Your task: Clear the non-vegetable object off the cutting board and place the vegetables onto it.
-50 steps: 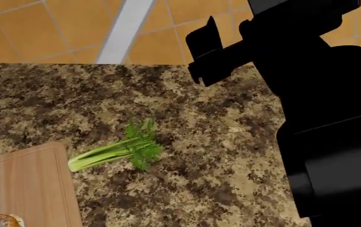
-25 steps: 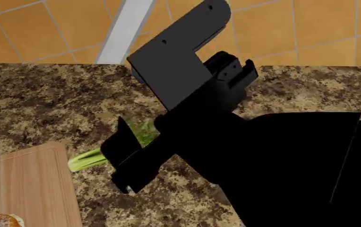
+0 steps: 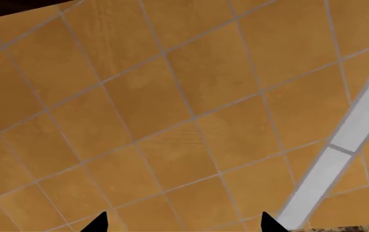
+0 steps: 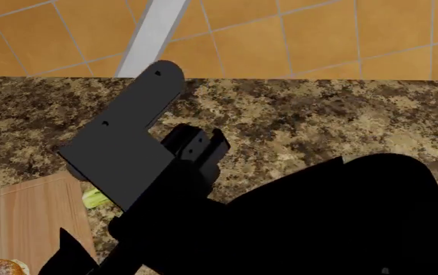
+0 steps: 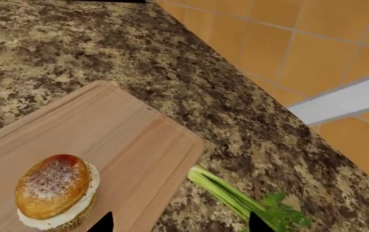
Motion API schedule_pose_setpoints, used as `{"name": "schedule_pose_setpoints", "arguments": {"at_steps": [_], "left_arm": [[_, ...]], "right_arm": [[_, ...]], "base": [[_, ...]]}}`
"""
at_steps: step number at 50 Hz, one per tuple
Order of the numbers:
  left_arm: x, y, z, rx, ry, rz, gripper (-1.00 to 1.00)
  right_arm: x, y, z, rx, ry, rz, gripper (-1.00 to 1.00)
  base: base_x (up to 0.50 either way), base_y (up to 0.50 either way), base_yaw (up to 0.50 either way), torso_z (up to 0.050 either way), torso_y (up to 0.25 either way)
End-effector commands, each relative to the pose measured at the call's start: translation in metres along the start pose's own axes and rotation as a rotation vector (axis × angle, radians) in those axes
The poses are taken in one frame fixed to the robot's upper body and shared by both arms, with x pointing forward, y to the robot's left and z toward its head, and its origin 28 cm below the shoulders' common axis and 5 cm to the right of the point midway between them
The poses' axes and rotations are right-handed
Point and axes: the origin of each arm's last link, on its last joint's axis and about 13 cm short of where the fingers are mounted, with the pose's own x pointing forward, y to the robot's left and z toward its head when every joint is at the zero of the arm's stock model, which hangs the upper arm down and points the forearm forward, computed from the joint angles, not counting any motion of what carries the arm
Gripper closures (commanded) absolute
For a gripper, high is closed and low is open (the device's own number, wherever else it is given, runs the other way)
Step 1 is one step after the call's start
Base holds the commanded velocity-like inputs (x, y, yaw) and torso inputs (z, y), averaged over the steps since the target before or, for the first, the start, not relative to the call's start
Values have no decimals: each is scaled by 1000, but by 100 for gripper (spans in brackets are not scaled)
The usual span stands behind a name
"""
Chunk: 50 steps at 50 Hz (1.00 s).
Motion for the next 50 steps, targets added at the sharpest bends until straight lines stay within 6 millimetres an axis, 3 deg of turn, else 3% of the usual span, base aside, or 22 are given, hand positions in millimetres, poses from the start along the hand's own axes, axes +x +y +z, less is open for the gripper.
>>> {"name": "schedule_pose_setpoints", "arguments": {"at_steps": [1, 17, 26, 50], "left_arm": [[0, -1, 1, -24, -26, -45, -100], [-1, 0, 2, -29, -26, -40, -100], [-3, 2, -2, -29, -26, -35, -100], [1, 3, -3, -27, -27, -17, -100]], "right_arm": [[3, 19, 9, -23, -32, 102, -100], [8, 36, 16, -56, -56, 193, -100], [21, 43, 15, -89, -38, 249, -100], [60, 41, 5, -158, 12, 273, -100]], "base": [[0, 0, 0, 0, 0], [0, 0, 0, 0, 0], [0, 0, 0, 0, 0], [0, 0, 0, 0, 0]]}}
